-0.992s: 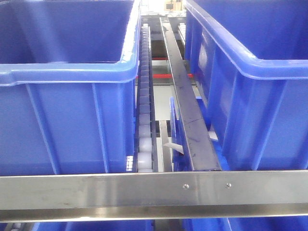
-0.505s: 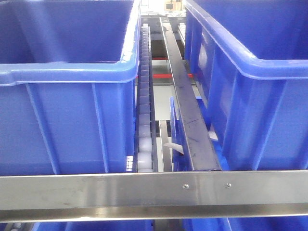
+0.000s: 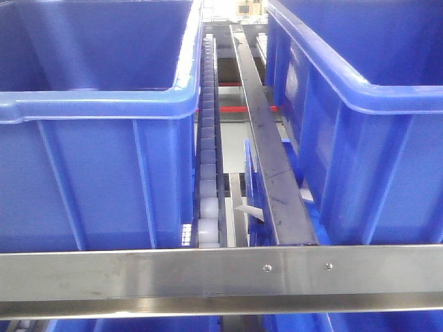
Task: Pick and sort blue part to right shelf
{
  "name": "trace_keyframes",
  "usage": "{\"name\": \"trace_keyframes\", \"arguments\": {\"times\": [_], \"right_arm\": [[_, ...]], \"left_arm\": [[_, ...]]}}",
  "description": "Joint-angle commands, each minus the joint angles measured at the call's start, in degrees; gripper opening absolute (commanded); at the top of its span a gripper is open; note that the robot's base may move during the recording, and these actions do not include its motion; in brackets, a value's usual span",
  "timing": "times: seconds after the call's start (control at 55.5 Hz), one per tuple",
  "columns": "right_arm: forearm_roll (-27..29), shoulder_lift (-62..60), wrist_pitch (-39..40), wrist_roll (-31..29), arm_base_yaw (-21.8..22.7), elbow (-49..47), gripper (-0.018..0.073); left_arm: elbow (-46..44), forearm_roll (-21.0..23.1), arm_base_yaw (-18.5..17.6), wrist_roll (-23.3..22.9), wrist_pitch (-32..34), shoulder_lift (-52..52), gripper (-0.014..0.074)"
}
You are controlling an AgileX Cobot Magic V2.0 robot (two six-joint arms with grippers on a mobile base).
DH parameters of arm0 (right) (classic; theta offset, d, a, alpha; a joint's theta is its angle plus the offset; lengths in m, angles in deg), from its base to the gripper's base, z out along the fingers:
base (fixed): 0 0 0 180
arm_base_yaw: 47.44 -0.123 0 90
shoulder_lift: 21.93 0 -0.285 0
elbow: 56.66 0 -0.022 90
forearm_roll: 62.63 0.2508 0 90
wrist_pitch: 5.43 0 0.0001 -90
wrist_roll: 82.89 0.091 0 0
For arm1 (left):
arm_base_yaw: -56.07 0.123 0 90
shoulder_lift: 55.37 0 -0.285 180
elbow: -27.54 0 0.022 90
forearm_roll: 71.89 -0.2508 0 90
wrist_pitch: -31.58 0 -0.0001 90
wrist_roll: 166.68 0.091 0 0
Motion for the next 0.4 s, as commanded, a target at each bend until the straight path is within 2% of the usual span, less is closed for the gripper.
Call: {"name": "trace_keyframes", "arguments": {"times": [0.0,0.379], "right_arm": [[-0.64,-0.69,5.5,0.0,0.23,-0.4,0.012],[-0.64,-0.69,5.5,0.0,0.23,-0.4,0.012]], "left_arm": [[1.71,0.54,-0.33,0.0,5.31,1.29,0.0122],[1.71,0.54,-0.33,0.0,5.31,1.29,0.0122]]}}
